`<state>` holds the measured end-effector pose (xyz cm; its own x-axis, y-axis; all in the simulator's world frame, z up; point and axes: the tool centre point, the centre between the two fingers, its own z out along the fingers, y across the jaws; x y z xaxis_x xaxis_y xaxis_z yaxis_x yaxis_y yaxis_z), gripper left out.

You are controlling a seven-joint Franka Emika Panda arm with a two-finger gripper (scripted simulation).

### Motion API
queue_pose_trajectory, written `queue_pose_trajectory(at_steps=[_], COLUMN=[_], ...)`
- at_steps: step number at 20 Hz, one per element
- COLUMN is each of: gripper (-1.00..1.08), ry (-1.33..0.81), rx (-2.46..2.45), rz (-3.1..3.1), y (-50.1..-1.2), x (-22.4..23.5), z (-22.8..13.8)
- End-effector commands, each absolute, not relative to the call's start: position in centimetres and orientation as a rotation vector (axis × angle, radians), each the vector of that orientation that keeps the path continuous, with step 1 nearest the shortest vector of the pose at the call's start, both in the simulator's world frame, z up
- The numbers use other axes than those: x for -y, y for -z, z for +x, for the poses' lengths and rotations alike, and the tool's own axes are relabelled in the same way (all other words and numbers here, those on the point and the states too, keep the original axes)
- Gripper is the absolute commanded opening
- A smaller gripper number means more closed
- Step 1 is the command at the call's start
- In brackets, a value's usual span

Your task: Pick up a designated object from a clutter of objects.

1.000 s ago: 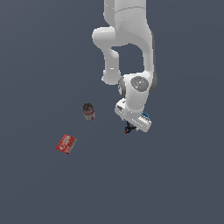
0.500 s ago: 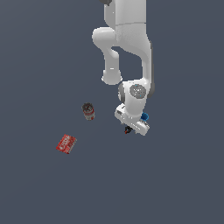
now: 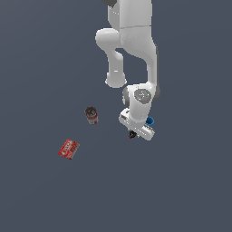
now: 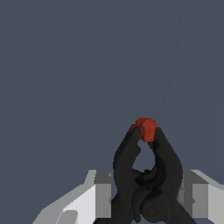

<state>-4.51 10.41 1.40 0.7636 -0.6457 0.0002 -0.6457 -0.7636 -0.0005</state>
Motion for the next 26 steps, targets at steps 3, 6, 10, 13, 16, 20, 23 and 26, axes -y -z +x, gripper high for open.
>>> queue_pose_trajectory(at_steps=[3, 6, 10, 13, 16, 20, 23, 26], gripper=[-1.0, -1.0, -1.0, -1.0, -1.0, -1.0, -1.0, -1.0], ry=[0.0, 0.001, 0.001, 0.001, 0.001, 0.001, 0.0, 0.0], rx=[-1.081, -1.081, -1.081, -1.081, -1.081, -1.081, -1.08, -1.08], rz=[-2.95, -2.95, -2.95, -2.95, -2.95, -2.95, -2.949, -2.949], y=[-1.3, -1.5, -2.2, -3.2, -4.7, -7.3, -9.7, -12.6], x=[-10.4, -10.3, -10.0, -9.4, -8.7, -7.3, -6.1, -4.6], z=[-4.5, -4.5, -4.5, -4.5, -4.5, -4.5, -4.5, -4.5])
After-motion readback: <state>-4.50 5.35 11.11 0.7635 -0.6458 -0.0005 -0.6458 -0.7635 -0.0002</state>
